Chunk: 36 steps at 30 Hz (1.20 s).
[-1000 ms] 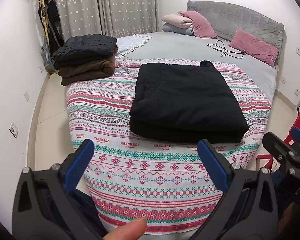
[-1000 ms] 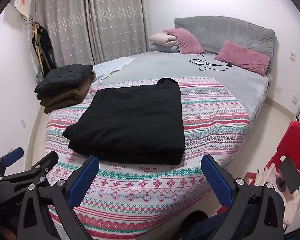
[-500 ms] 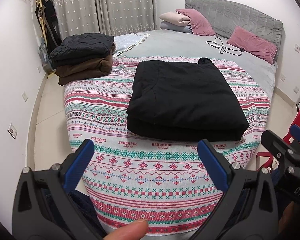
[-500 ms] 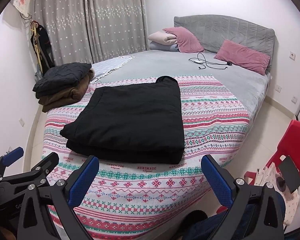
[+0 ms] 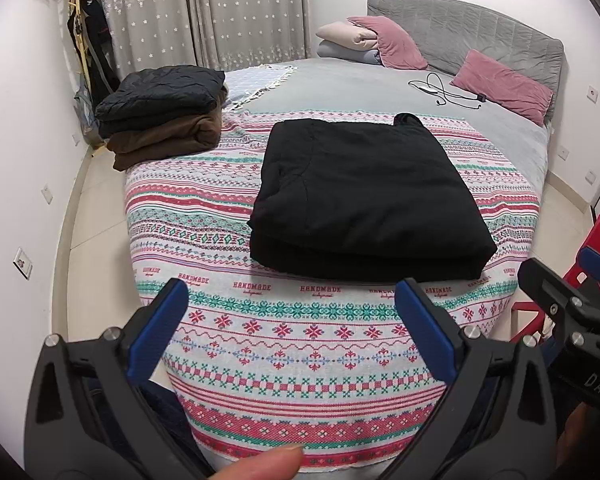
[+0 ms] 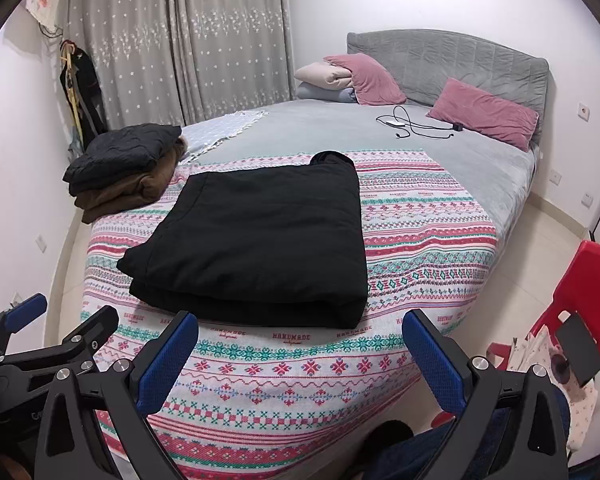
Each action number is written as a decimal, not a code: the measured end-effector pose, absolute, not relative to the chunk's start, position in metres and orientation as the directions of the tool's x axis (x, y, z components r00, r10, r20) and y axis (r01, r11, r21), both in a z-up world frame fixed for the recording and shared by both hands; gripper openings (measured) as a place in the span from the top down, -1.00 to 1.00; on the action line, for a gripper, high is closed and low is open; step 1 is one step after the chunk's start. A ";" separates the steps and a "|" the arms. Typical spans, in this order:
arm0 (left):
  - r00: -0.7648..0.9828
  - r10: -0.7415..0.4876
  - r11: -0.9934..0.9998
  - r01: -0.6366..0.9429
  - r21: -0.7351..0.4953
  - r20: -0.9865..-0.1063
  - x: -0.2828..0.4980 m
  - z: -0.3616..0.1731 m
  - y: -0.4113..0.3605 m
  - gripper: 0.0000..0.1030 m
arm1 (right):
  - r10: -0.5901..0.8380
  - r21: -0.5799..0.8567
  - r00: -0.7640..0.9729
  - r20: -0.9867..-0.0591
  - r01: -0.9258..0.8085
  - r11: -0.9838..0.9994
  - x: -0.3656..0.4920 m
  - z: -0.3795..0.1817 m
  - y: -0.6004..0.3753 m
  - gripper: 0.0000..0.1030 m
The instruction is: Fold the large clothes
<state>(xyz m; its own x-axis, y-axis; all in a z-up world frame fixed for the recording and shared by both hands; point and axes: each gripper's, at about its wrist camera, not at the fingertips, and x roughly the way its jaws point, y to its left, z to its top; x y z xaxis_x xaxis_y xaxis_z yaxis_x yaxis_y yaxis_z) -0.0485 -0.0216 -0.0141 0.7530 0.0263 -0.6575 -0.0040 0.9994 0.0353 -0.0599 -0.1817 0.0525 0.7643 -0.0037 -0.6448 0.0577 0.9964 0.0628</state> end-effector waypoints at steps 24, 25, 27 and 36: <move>0.753 0.018 0.999 0.014 0.043 -0.658 -0.046 -0.014 -0.023 -0.99 | -0.025 0.053 0.764 -0.645 0.077 0.996 -0.058 0.051 -0.180 -1.00; 0.754 0.017 0.999 0.017 0.045 -0.657 -0.045 -0.015 -0.023 -0.99 | -0.025 0.053 0.764 -0.645 0.078 0.996 -0.058 0.052 -0.179 -1.00; 0.754 0.017 0.999 0.019 0.047 -0.657 -0.045 -0.016 -0.022 -0.99 | -0.026 0.054 0.764 -0.645 0.080 0.995 -0.058 0.052 -0.179 -1.00; 0.751 0.021 0.999 0.014 0.047 -0.660 -0.042 -0.018 -0.019 -0.99 | -0.027 0.052 0.762 -0.647 0.079 0.996 -0.058 0.052 -0.178 -1.00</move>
